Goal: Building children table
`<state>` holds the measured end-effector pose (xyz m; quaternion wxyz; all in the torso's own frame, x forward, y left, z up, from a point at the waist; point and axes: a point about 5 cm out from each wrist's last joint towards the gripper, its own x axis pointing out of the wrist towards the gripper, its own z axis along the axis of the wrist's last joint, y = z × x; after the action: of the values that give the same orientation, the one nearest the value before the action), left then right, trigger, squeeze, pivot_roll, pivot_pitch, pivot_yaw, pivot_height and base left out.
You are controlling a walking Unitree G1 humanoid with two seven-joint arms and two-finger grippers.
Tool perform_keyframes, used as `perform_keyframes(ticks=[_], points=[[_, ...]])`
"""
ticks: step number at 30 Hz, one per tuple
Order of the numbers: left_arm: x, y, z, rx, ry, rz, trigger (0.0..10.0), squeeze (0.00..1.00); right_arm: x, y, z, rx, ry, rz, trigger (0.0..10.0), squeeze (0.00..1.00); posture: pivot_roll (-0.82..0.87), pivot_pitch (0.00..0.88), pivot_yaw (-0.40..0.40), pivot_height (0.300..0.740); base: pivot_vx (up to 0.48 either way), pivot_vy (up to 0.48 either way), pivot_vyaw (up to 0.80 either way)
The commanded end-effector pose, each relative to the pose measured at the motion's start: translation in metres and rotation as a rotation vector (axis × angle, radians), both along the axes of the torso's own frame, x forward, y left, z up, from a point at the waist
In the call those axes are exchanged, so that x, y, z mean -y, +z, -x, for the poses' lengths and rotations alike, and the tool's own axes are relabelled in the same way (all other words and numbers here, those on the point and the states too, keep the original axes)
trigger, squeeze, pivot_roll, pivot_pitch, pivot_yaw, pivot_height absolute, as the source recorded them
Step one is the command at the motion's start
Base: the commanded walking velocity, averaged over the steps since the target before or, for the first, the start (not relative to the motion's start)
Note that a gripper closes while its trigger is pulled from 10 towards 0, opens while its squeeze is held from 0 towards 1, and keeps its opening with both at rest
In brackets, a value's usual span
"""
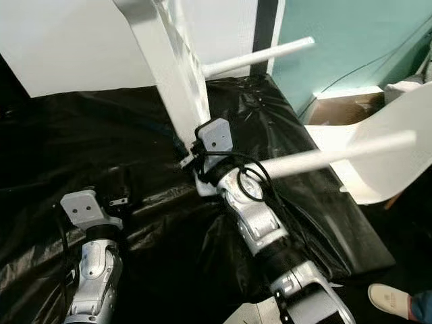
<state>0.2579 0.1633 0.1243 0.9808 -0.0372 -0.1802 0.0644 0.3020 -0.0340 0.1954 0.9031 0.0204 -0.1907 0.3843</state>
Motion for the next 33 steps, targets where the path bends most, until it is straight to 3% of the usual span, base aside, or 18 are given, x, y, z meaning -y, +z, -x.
perform_keyframes(ticks=[1,4,10,13,16,20,29,32,33], points=[[0.004,-0.005,0.001,-0.024,-0.075,-0.038,10.0,0.0,-0.014,0.022,0.012,0.062,0.15,-0.047,10.0,0.29,-0.02,0.0,0.027,0.74,0.0,0.0,0.0],[0.004,-0.005,0.001,-0.027,-0.079,-0.039,10.0,0.0,-0.005,0.019,0.007,-0.007,0.142,-0.082,10.0,0.29,-0.02,0.0,0.031,0.74,0.0,0.0,0.0],[0.005,-0.006,0.002,-0.03,-0.081,-0.041,10.0,0.0,0.001,0.016,0.004,-0.044,0.124,-0.099,10.0,0.28,-0.02,0.0,0.033,0.74,0.0,0.0,0.0],[0.005,-0.007,0.003,-0.035,-0.083,-0.043,10.0,0.0,0.006,0.006,0.005,-0.125,0.144,-0.116,10.0,0.28,-0.02,0.0,0.035,0.74,0.0,0.0,0.0],[0.006,-0.008,0.002,-0.038,-0.087,-0.048,10.0,0.0,0.021,-0.012,0.0,-0.195,0.037,-0.095,10.0,0.27,-0.02,0.0,0.038,0.74,0.0,0.0,0.0],[0.006,-0.008,0.002,-0.041,-0.092,-0.052,10.0,0.0,0.027,-0.021,-0.004,-0.218,-0.04,-0.066,10.0,0.27,-0.03,0.0,0.044,0.74,0.0,0.0,0.0],[0.006,-0.01,0.002,-0.05,-0.085,-0.068,10.0,0.0,0.016,-0.043,0.011,-0.363,0.128,-0.062,10.0,0.25,-0.02,0.0,0.055,0.74,0.0,0.0,0.0],[0.006,-0.011,0.002,-0.06,-0.086,-0.077,10.0,0.0,0.032,-0.046,-0.006,-0.309,-0.111,0.006,10.0,0.22,-0.02,0.0,0.061,0.74,0.0,0.0,0.0],[0.006,-0.011,0.002,-0.06,-0.086,-0.077,10.0,0.0,0.032,-0.046,-0.006,-0.309,-0.111,0.006,10.0,0.22,-0.02,0.0,0.061,0.74,0.0,0.0,0.0]])
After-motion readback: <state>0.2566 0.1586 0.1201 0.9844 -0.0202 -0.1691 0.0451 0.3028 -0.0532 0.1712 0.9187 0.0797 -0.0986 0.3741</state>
